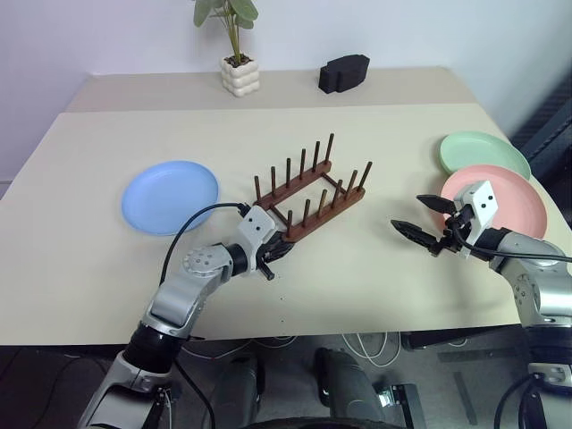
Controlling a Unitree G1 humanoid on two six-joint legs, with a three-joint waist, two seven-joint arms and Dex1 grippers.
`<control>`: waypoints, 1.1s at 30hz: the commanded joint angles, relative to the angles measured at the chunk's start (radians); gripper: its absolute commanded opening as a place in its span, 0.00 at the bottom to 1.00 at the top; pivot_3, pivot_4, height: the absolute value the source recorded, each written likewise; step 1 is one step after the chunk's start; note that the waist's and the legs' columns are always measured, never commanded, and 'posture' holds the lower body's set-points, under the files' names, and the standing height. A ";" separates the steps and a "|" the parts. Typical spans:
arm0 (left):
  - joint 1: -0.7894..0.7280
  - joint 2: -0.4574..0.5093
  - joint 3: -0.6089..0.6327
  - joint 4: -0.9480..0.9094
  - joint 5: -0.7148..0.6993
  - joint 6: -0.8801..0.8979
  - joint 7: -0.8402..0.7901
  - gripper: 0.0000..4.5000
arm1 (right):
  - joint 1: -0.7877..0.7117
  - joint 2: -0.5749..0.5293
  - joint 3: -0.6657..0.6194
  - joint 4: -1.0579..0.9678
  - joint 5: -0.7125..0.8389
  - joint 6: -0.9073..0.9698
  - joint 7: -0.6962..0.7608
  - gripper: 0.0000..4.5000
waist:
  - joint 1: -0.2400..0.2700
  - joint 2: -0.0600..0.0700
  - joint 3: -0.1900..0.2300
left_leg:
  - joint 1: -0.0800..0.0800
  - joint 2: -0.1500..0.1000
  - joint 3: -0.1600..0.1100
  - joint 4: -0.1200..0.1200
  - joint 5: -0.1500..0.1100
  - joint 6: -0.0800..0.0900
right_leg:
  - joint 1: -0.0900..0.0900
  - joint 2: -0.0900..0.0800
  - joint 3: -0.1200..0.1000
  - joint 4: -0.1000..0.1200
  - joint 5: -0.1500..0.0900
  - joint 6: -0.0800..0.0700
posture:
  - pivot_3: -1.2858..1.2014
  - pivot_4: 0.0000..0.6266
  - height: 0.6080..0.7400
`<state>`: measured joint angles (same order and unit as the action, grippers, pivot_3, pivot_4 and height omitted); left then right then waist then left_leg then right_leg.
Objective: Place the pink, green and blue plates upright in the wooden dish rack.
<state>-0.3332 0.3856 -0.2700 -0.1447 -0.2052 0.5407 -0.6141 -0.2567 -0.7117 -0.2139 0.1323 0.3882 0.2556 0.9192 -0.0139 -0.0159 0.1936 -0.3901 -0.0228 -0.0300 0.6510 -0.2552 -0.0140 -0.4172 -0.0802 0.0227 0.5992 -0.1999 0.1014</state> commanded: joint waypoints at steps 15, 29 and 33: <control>-0.296 0.069 0.015 0.496 -0.024 -0.455 -0.545 0.18 | 0.113 -0.031 -0.052 -0.063 0.033 -0.004 0.061 1.00 | 0.001 0.000 0.000 | -0.002 0.000 0.000 0.000 0.000 0.000 | -0.001 -0.001 0.000 -0.001 0.001 0.002 | 0.52 0.24 0.96; -0.427 0.009 0.006 0.788 0.055 -0.634 -0.674 0.18 | 0.203 -0.024 -0.102 -0.147 0.049 0.009 0.033 1.00 | 0.004 0.000 0.000 | -0.002 0.000 0.000 0.000 0.000 0.000 | -0.001 -0.001 0.000 -0.001 0.002 0.003 | 0.52 0.24 0.96; -0.436 0.000 0.018 0.820 0.063 -0.646 -0.662 0.49 | 0.203 -0.022 -0.097 -0.149 0.047 0.008 0.029 1.00 | 0.003 0.000 0.000 | -0.002 0.000 0.000 0.000 0.000 0.000 | -0.001 -0.001 0.000 -0.001 0.002 0.004 | 0.52 0.24 0.96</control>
<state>-0.7458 0.3868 -0.2798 0.6779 -0.1428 -0.0845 -1.2780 -0.0537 -0.7260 -0.2857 0.0213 0.4167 0.2702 0.9497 -0.0105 -0.0161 0.1938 -0.3921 -0.0232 -0.0300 0.6513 -0.2553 -0.0138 -0.4185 -0.0810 0.0224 0.5987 -0.1982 0.1050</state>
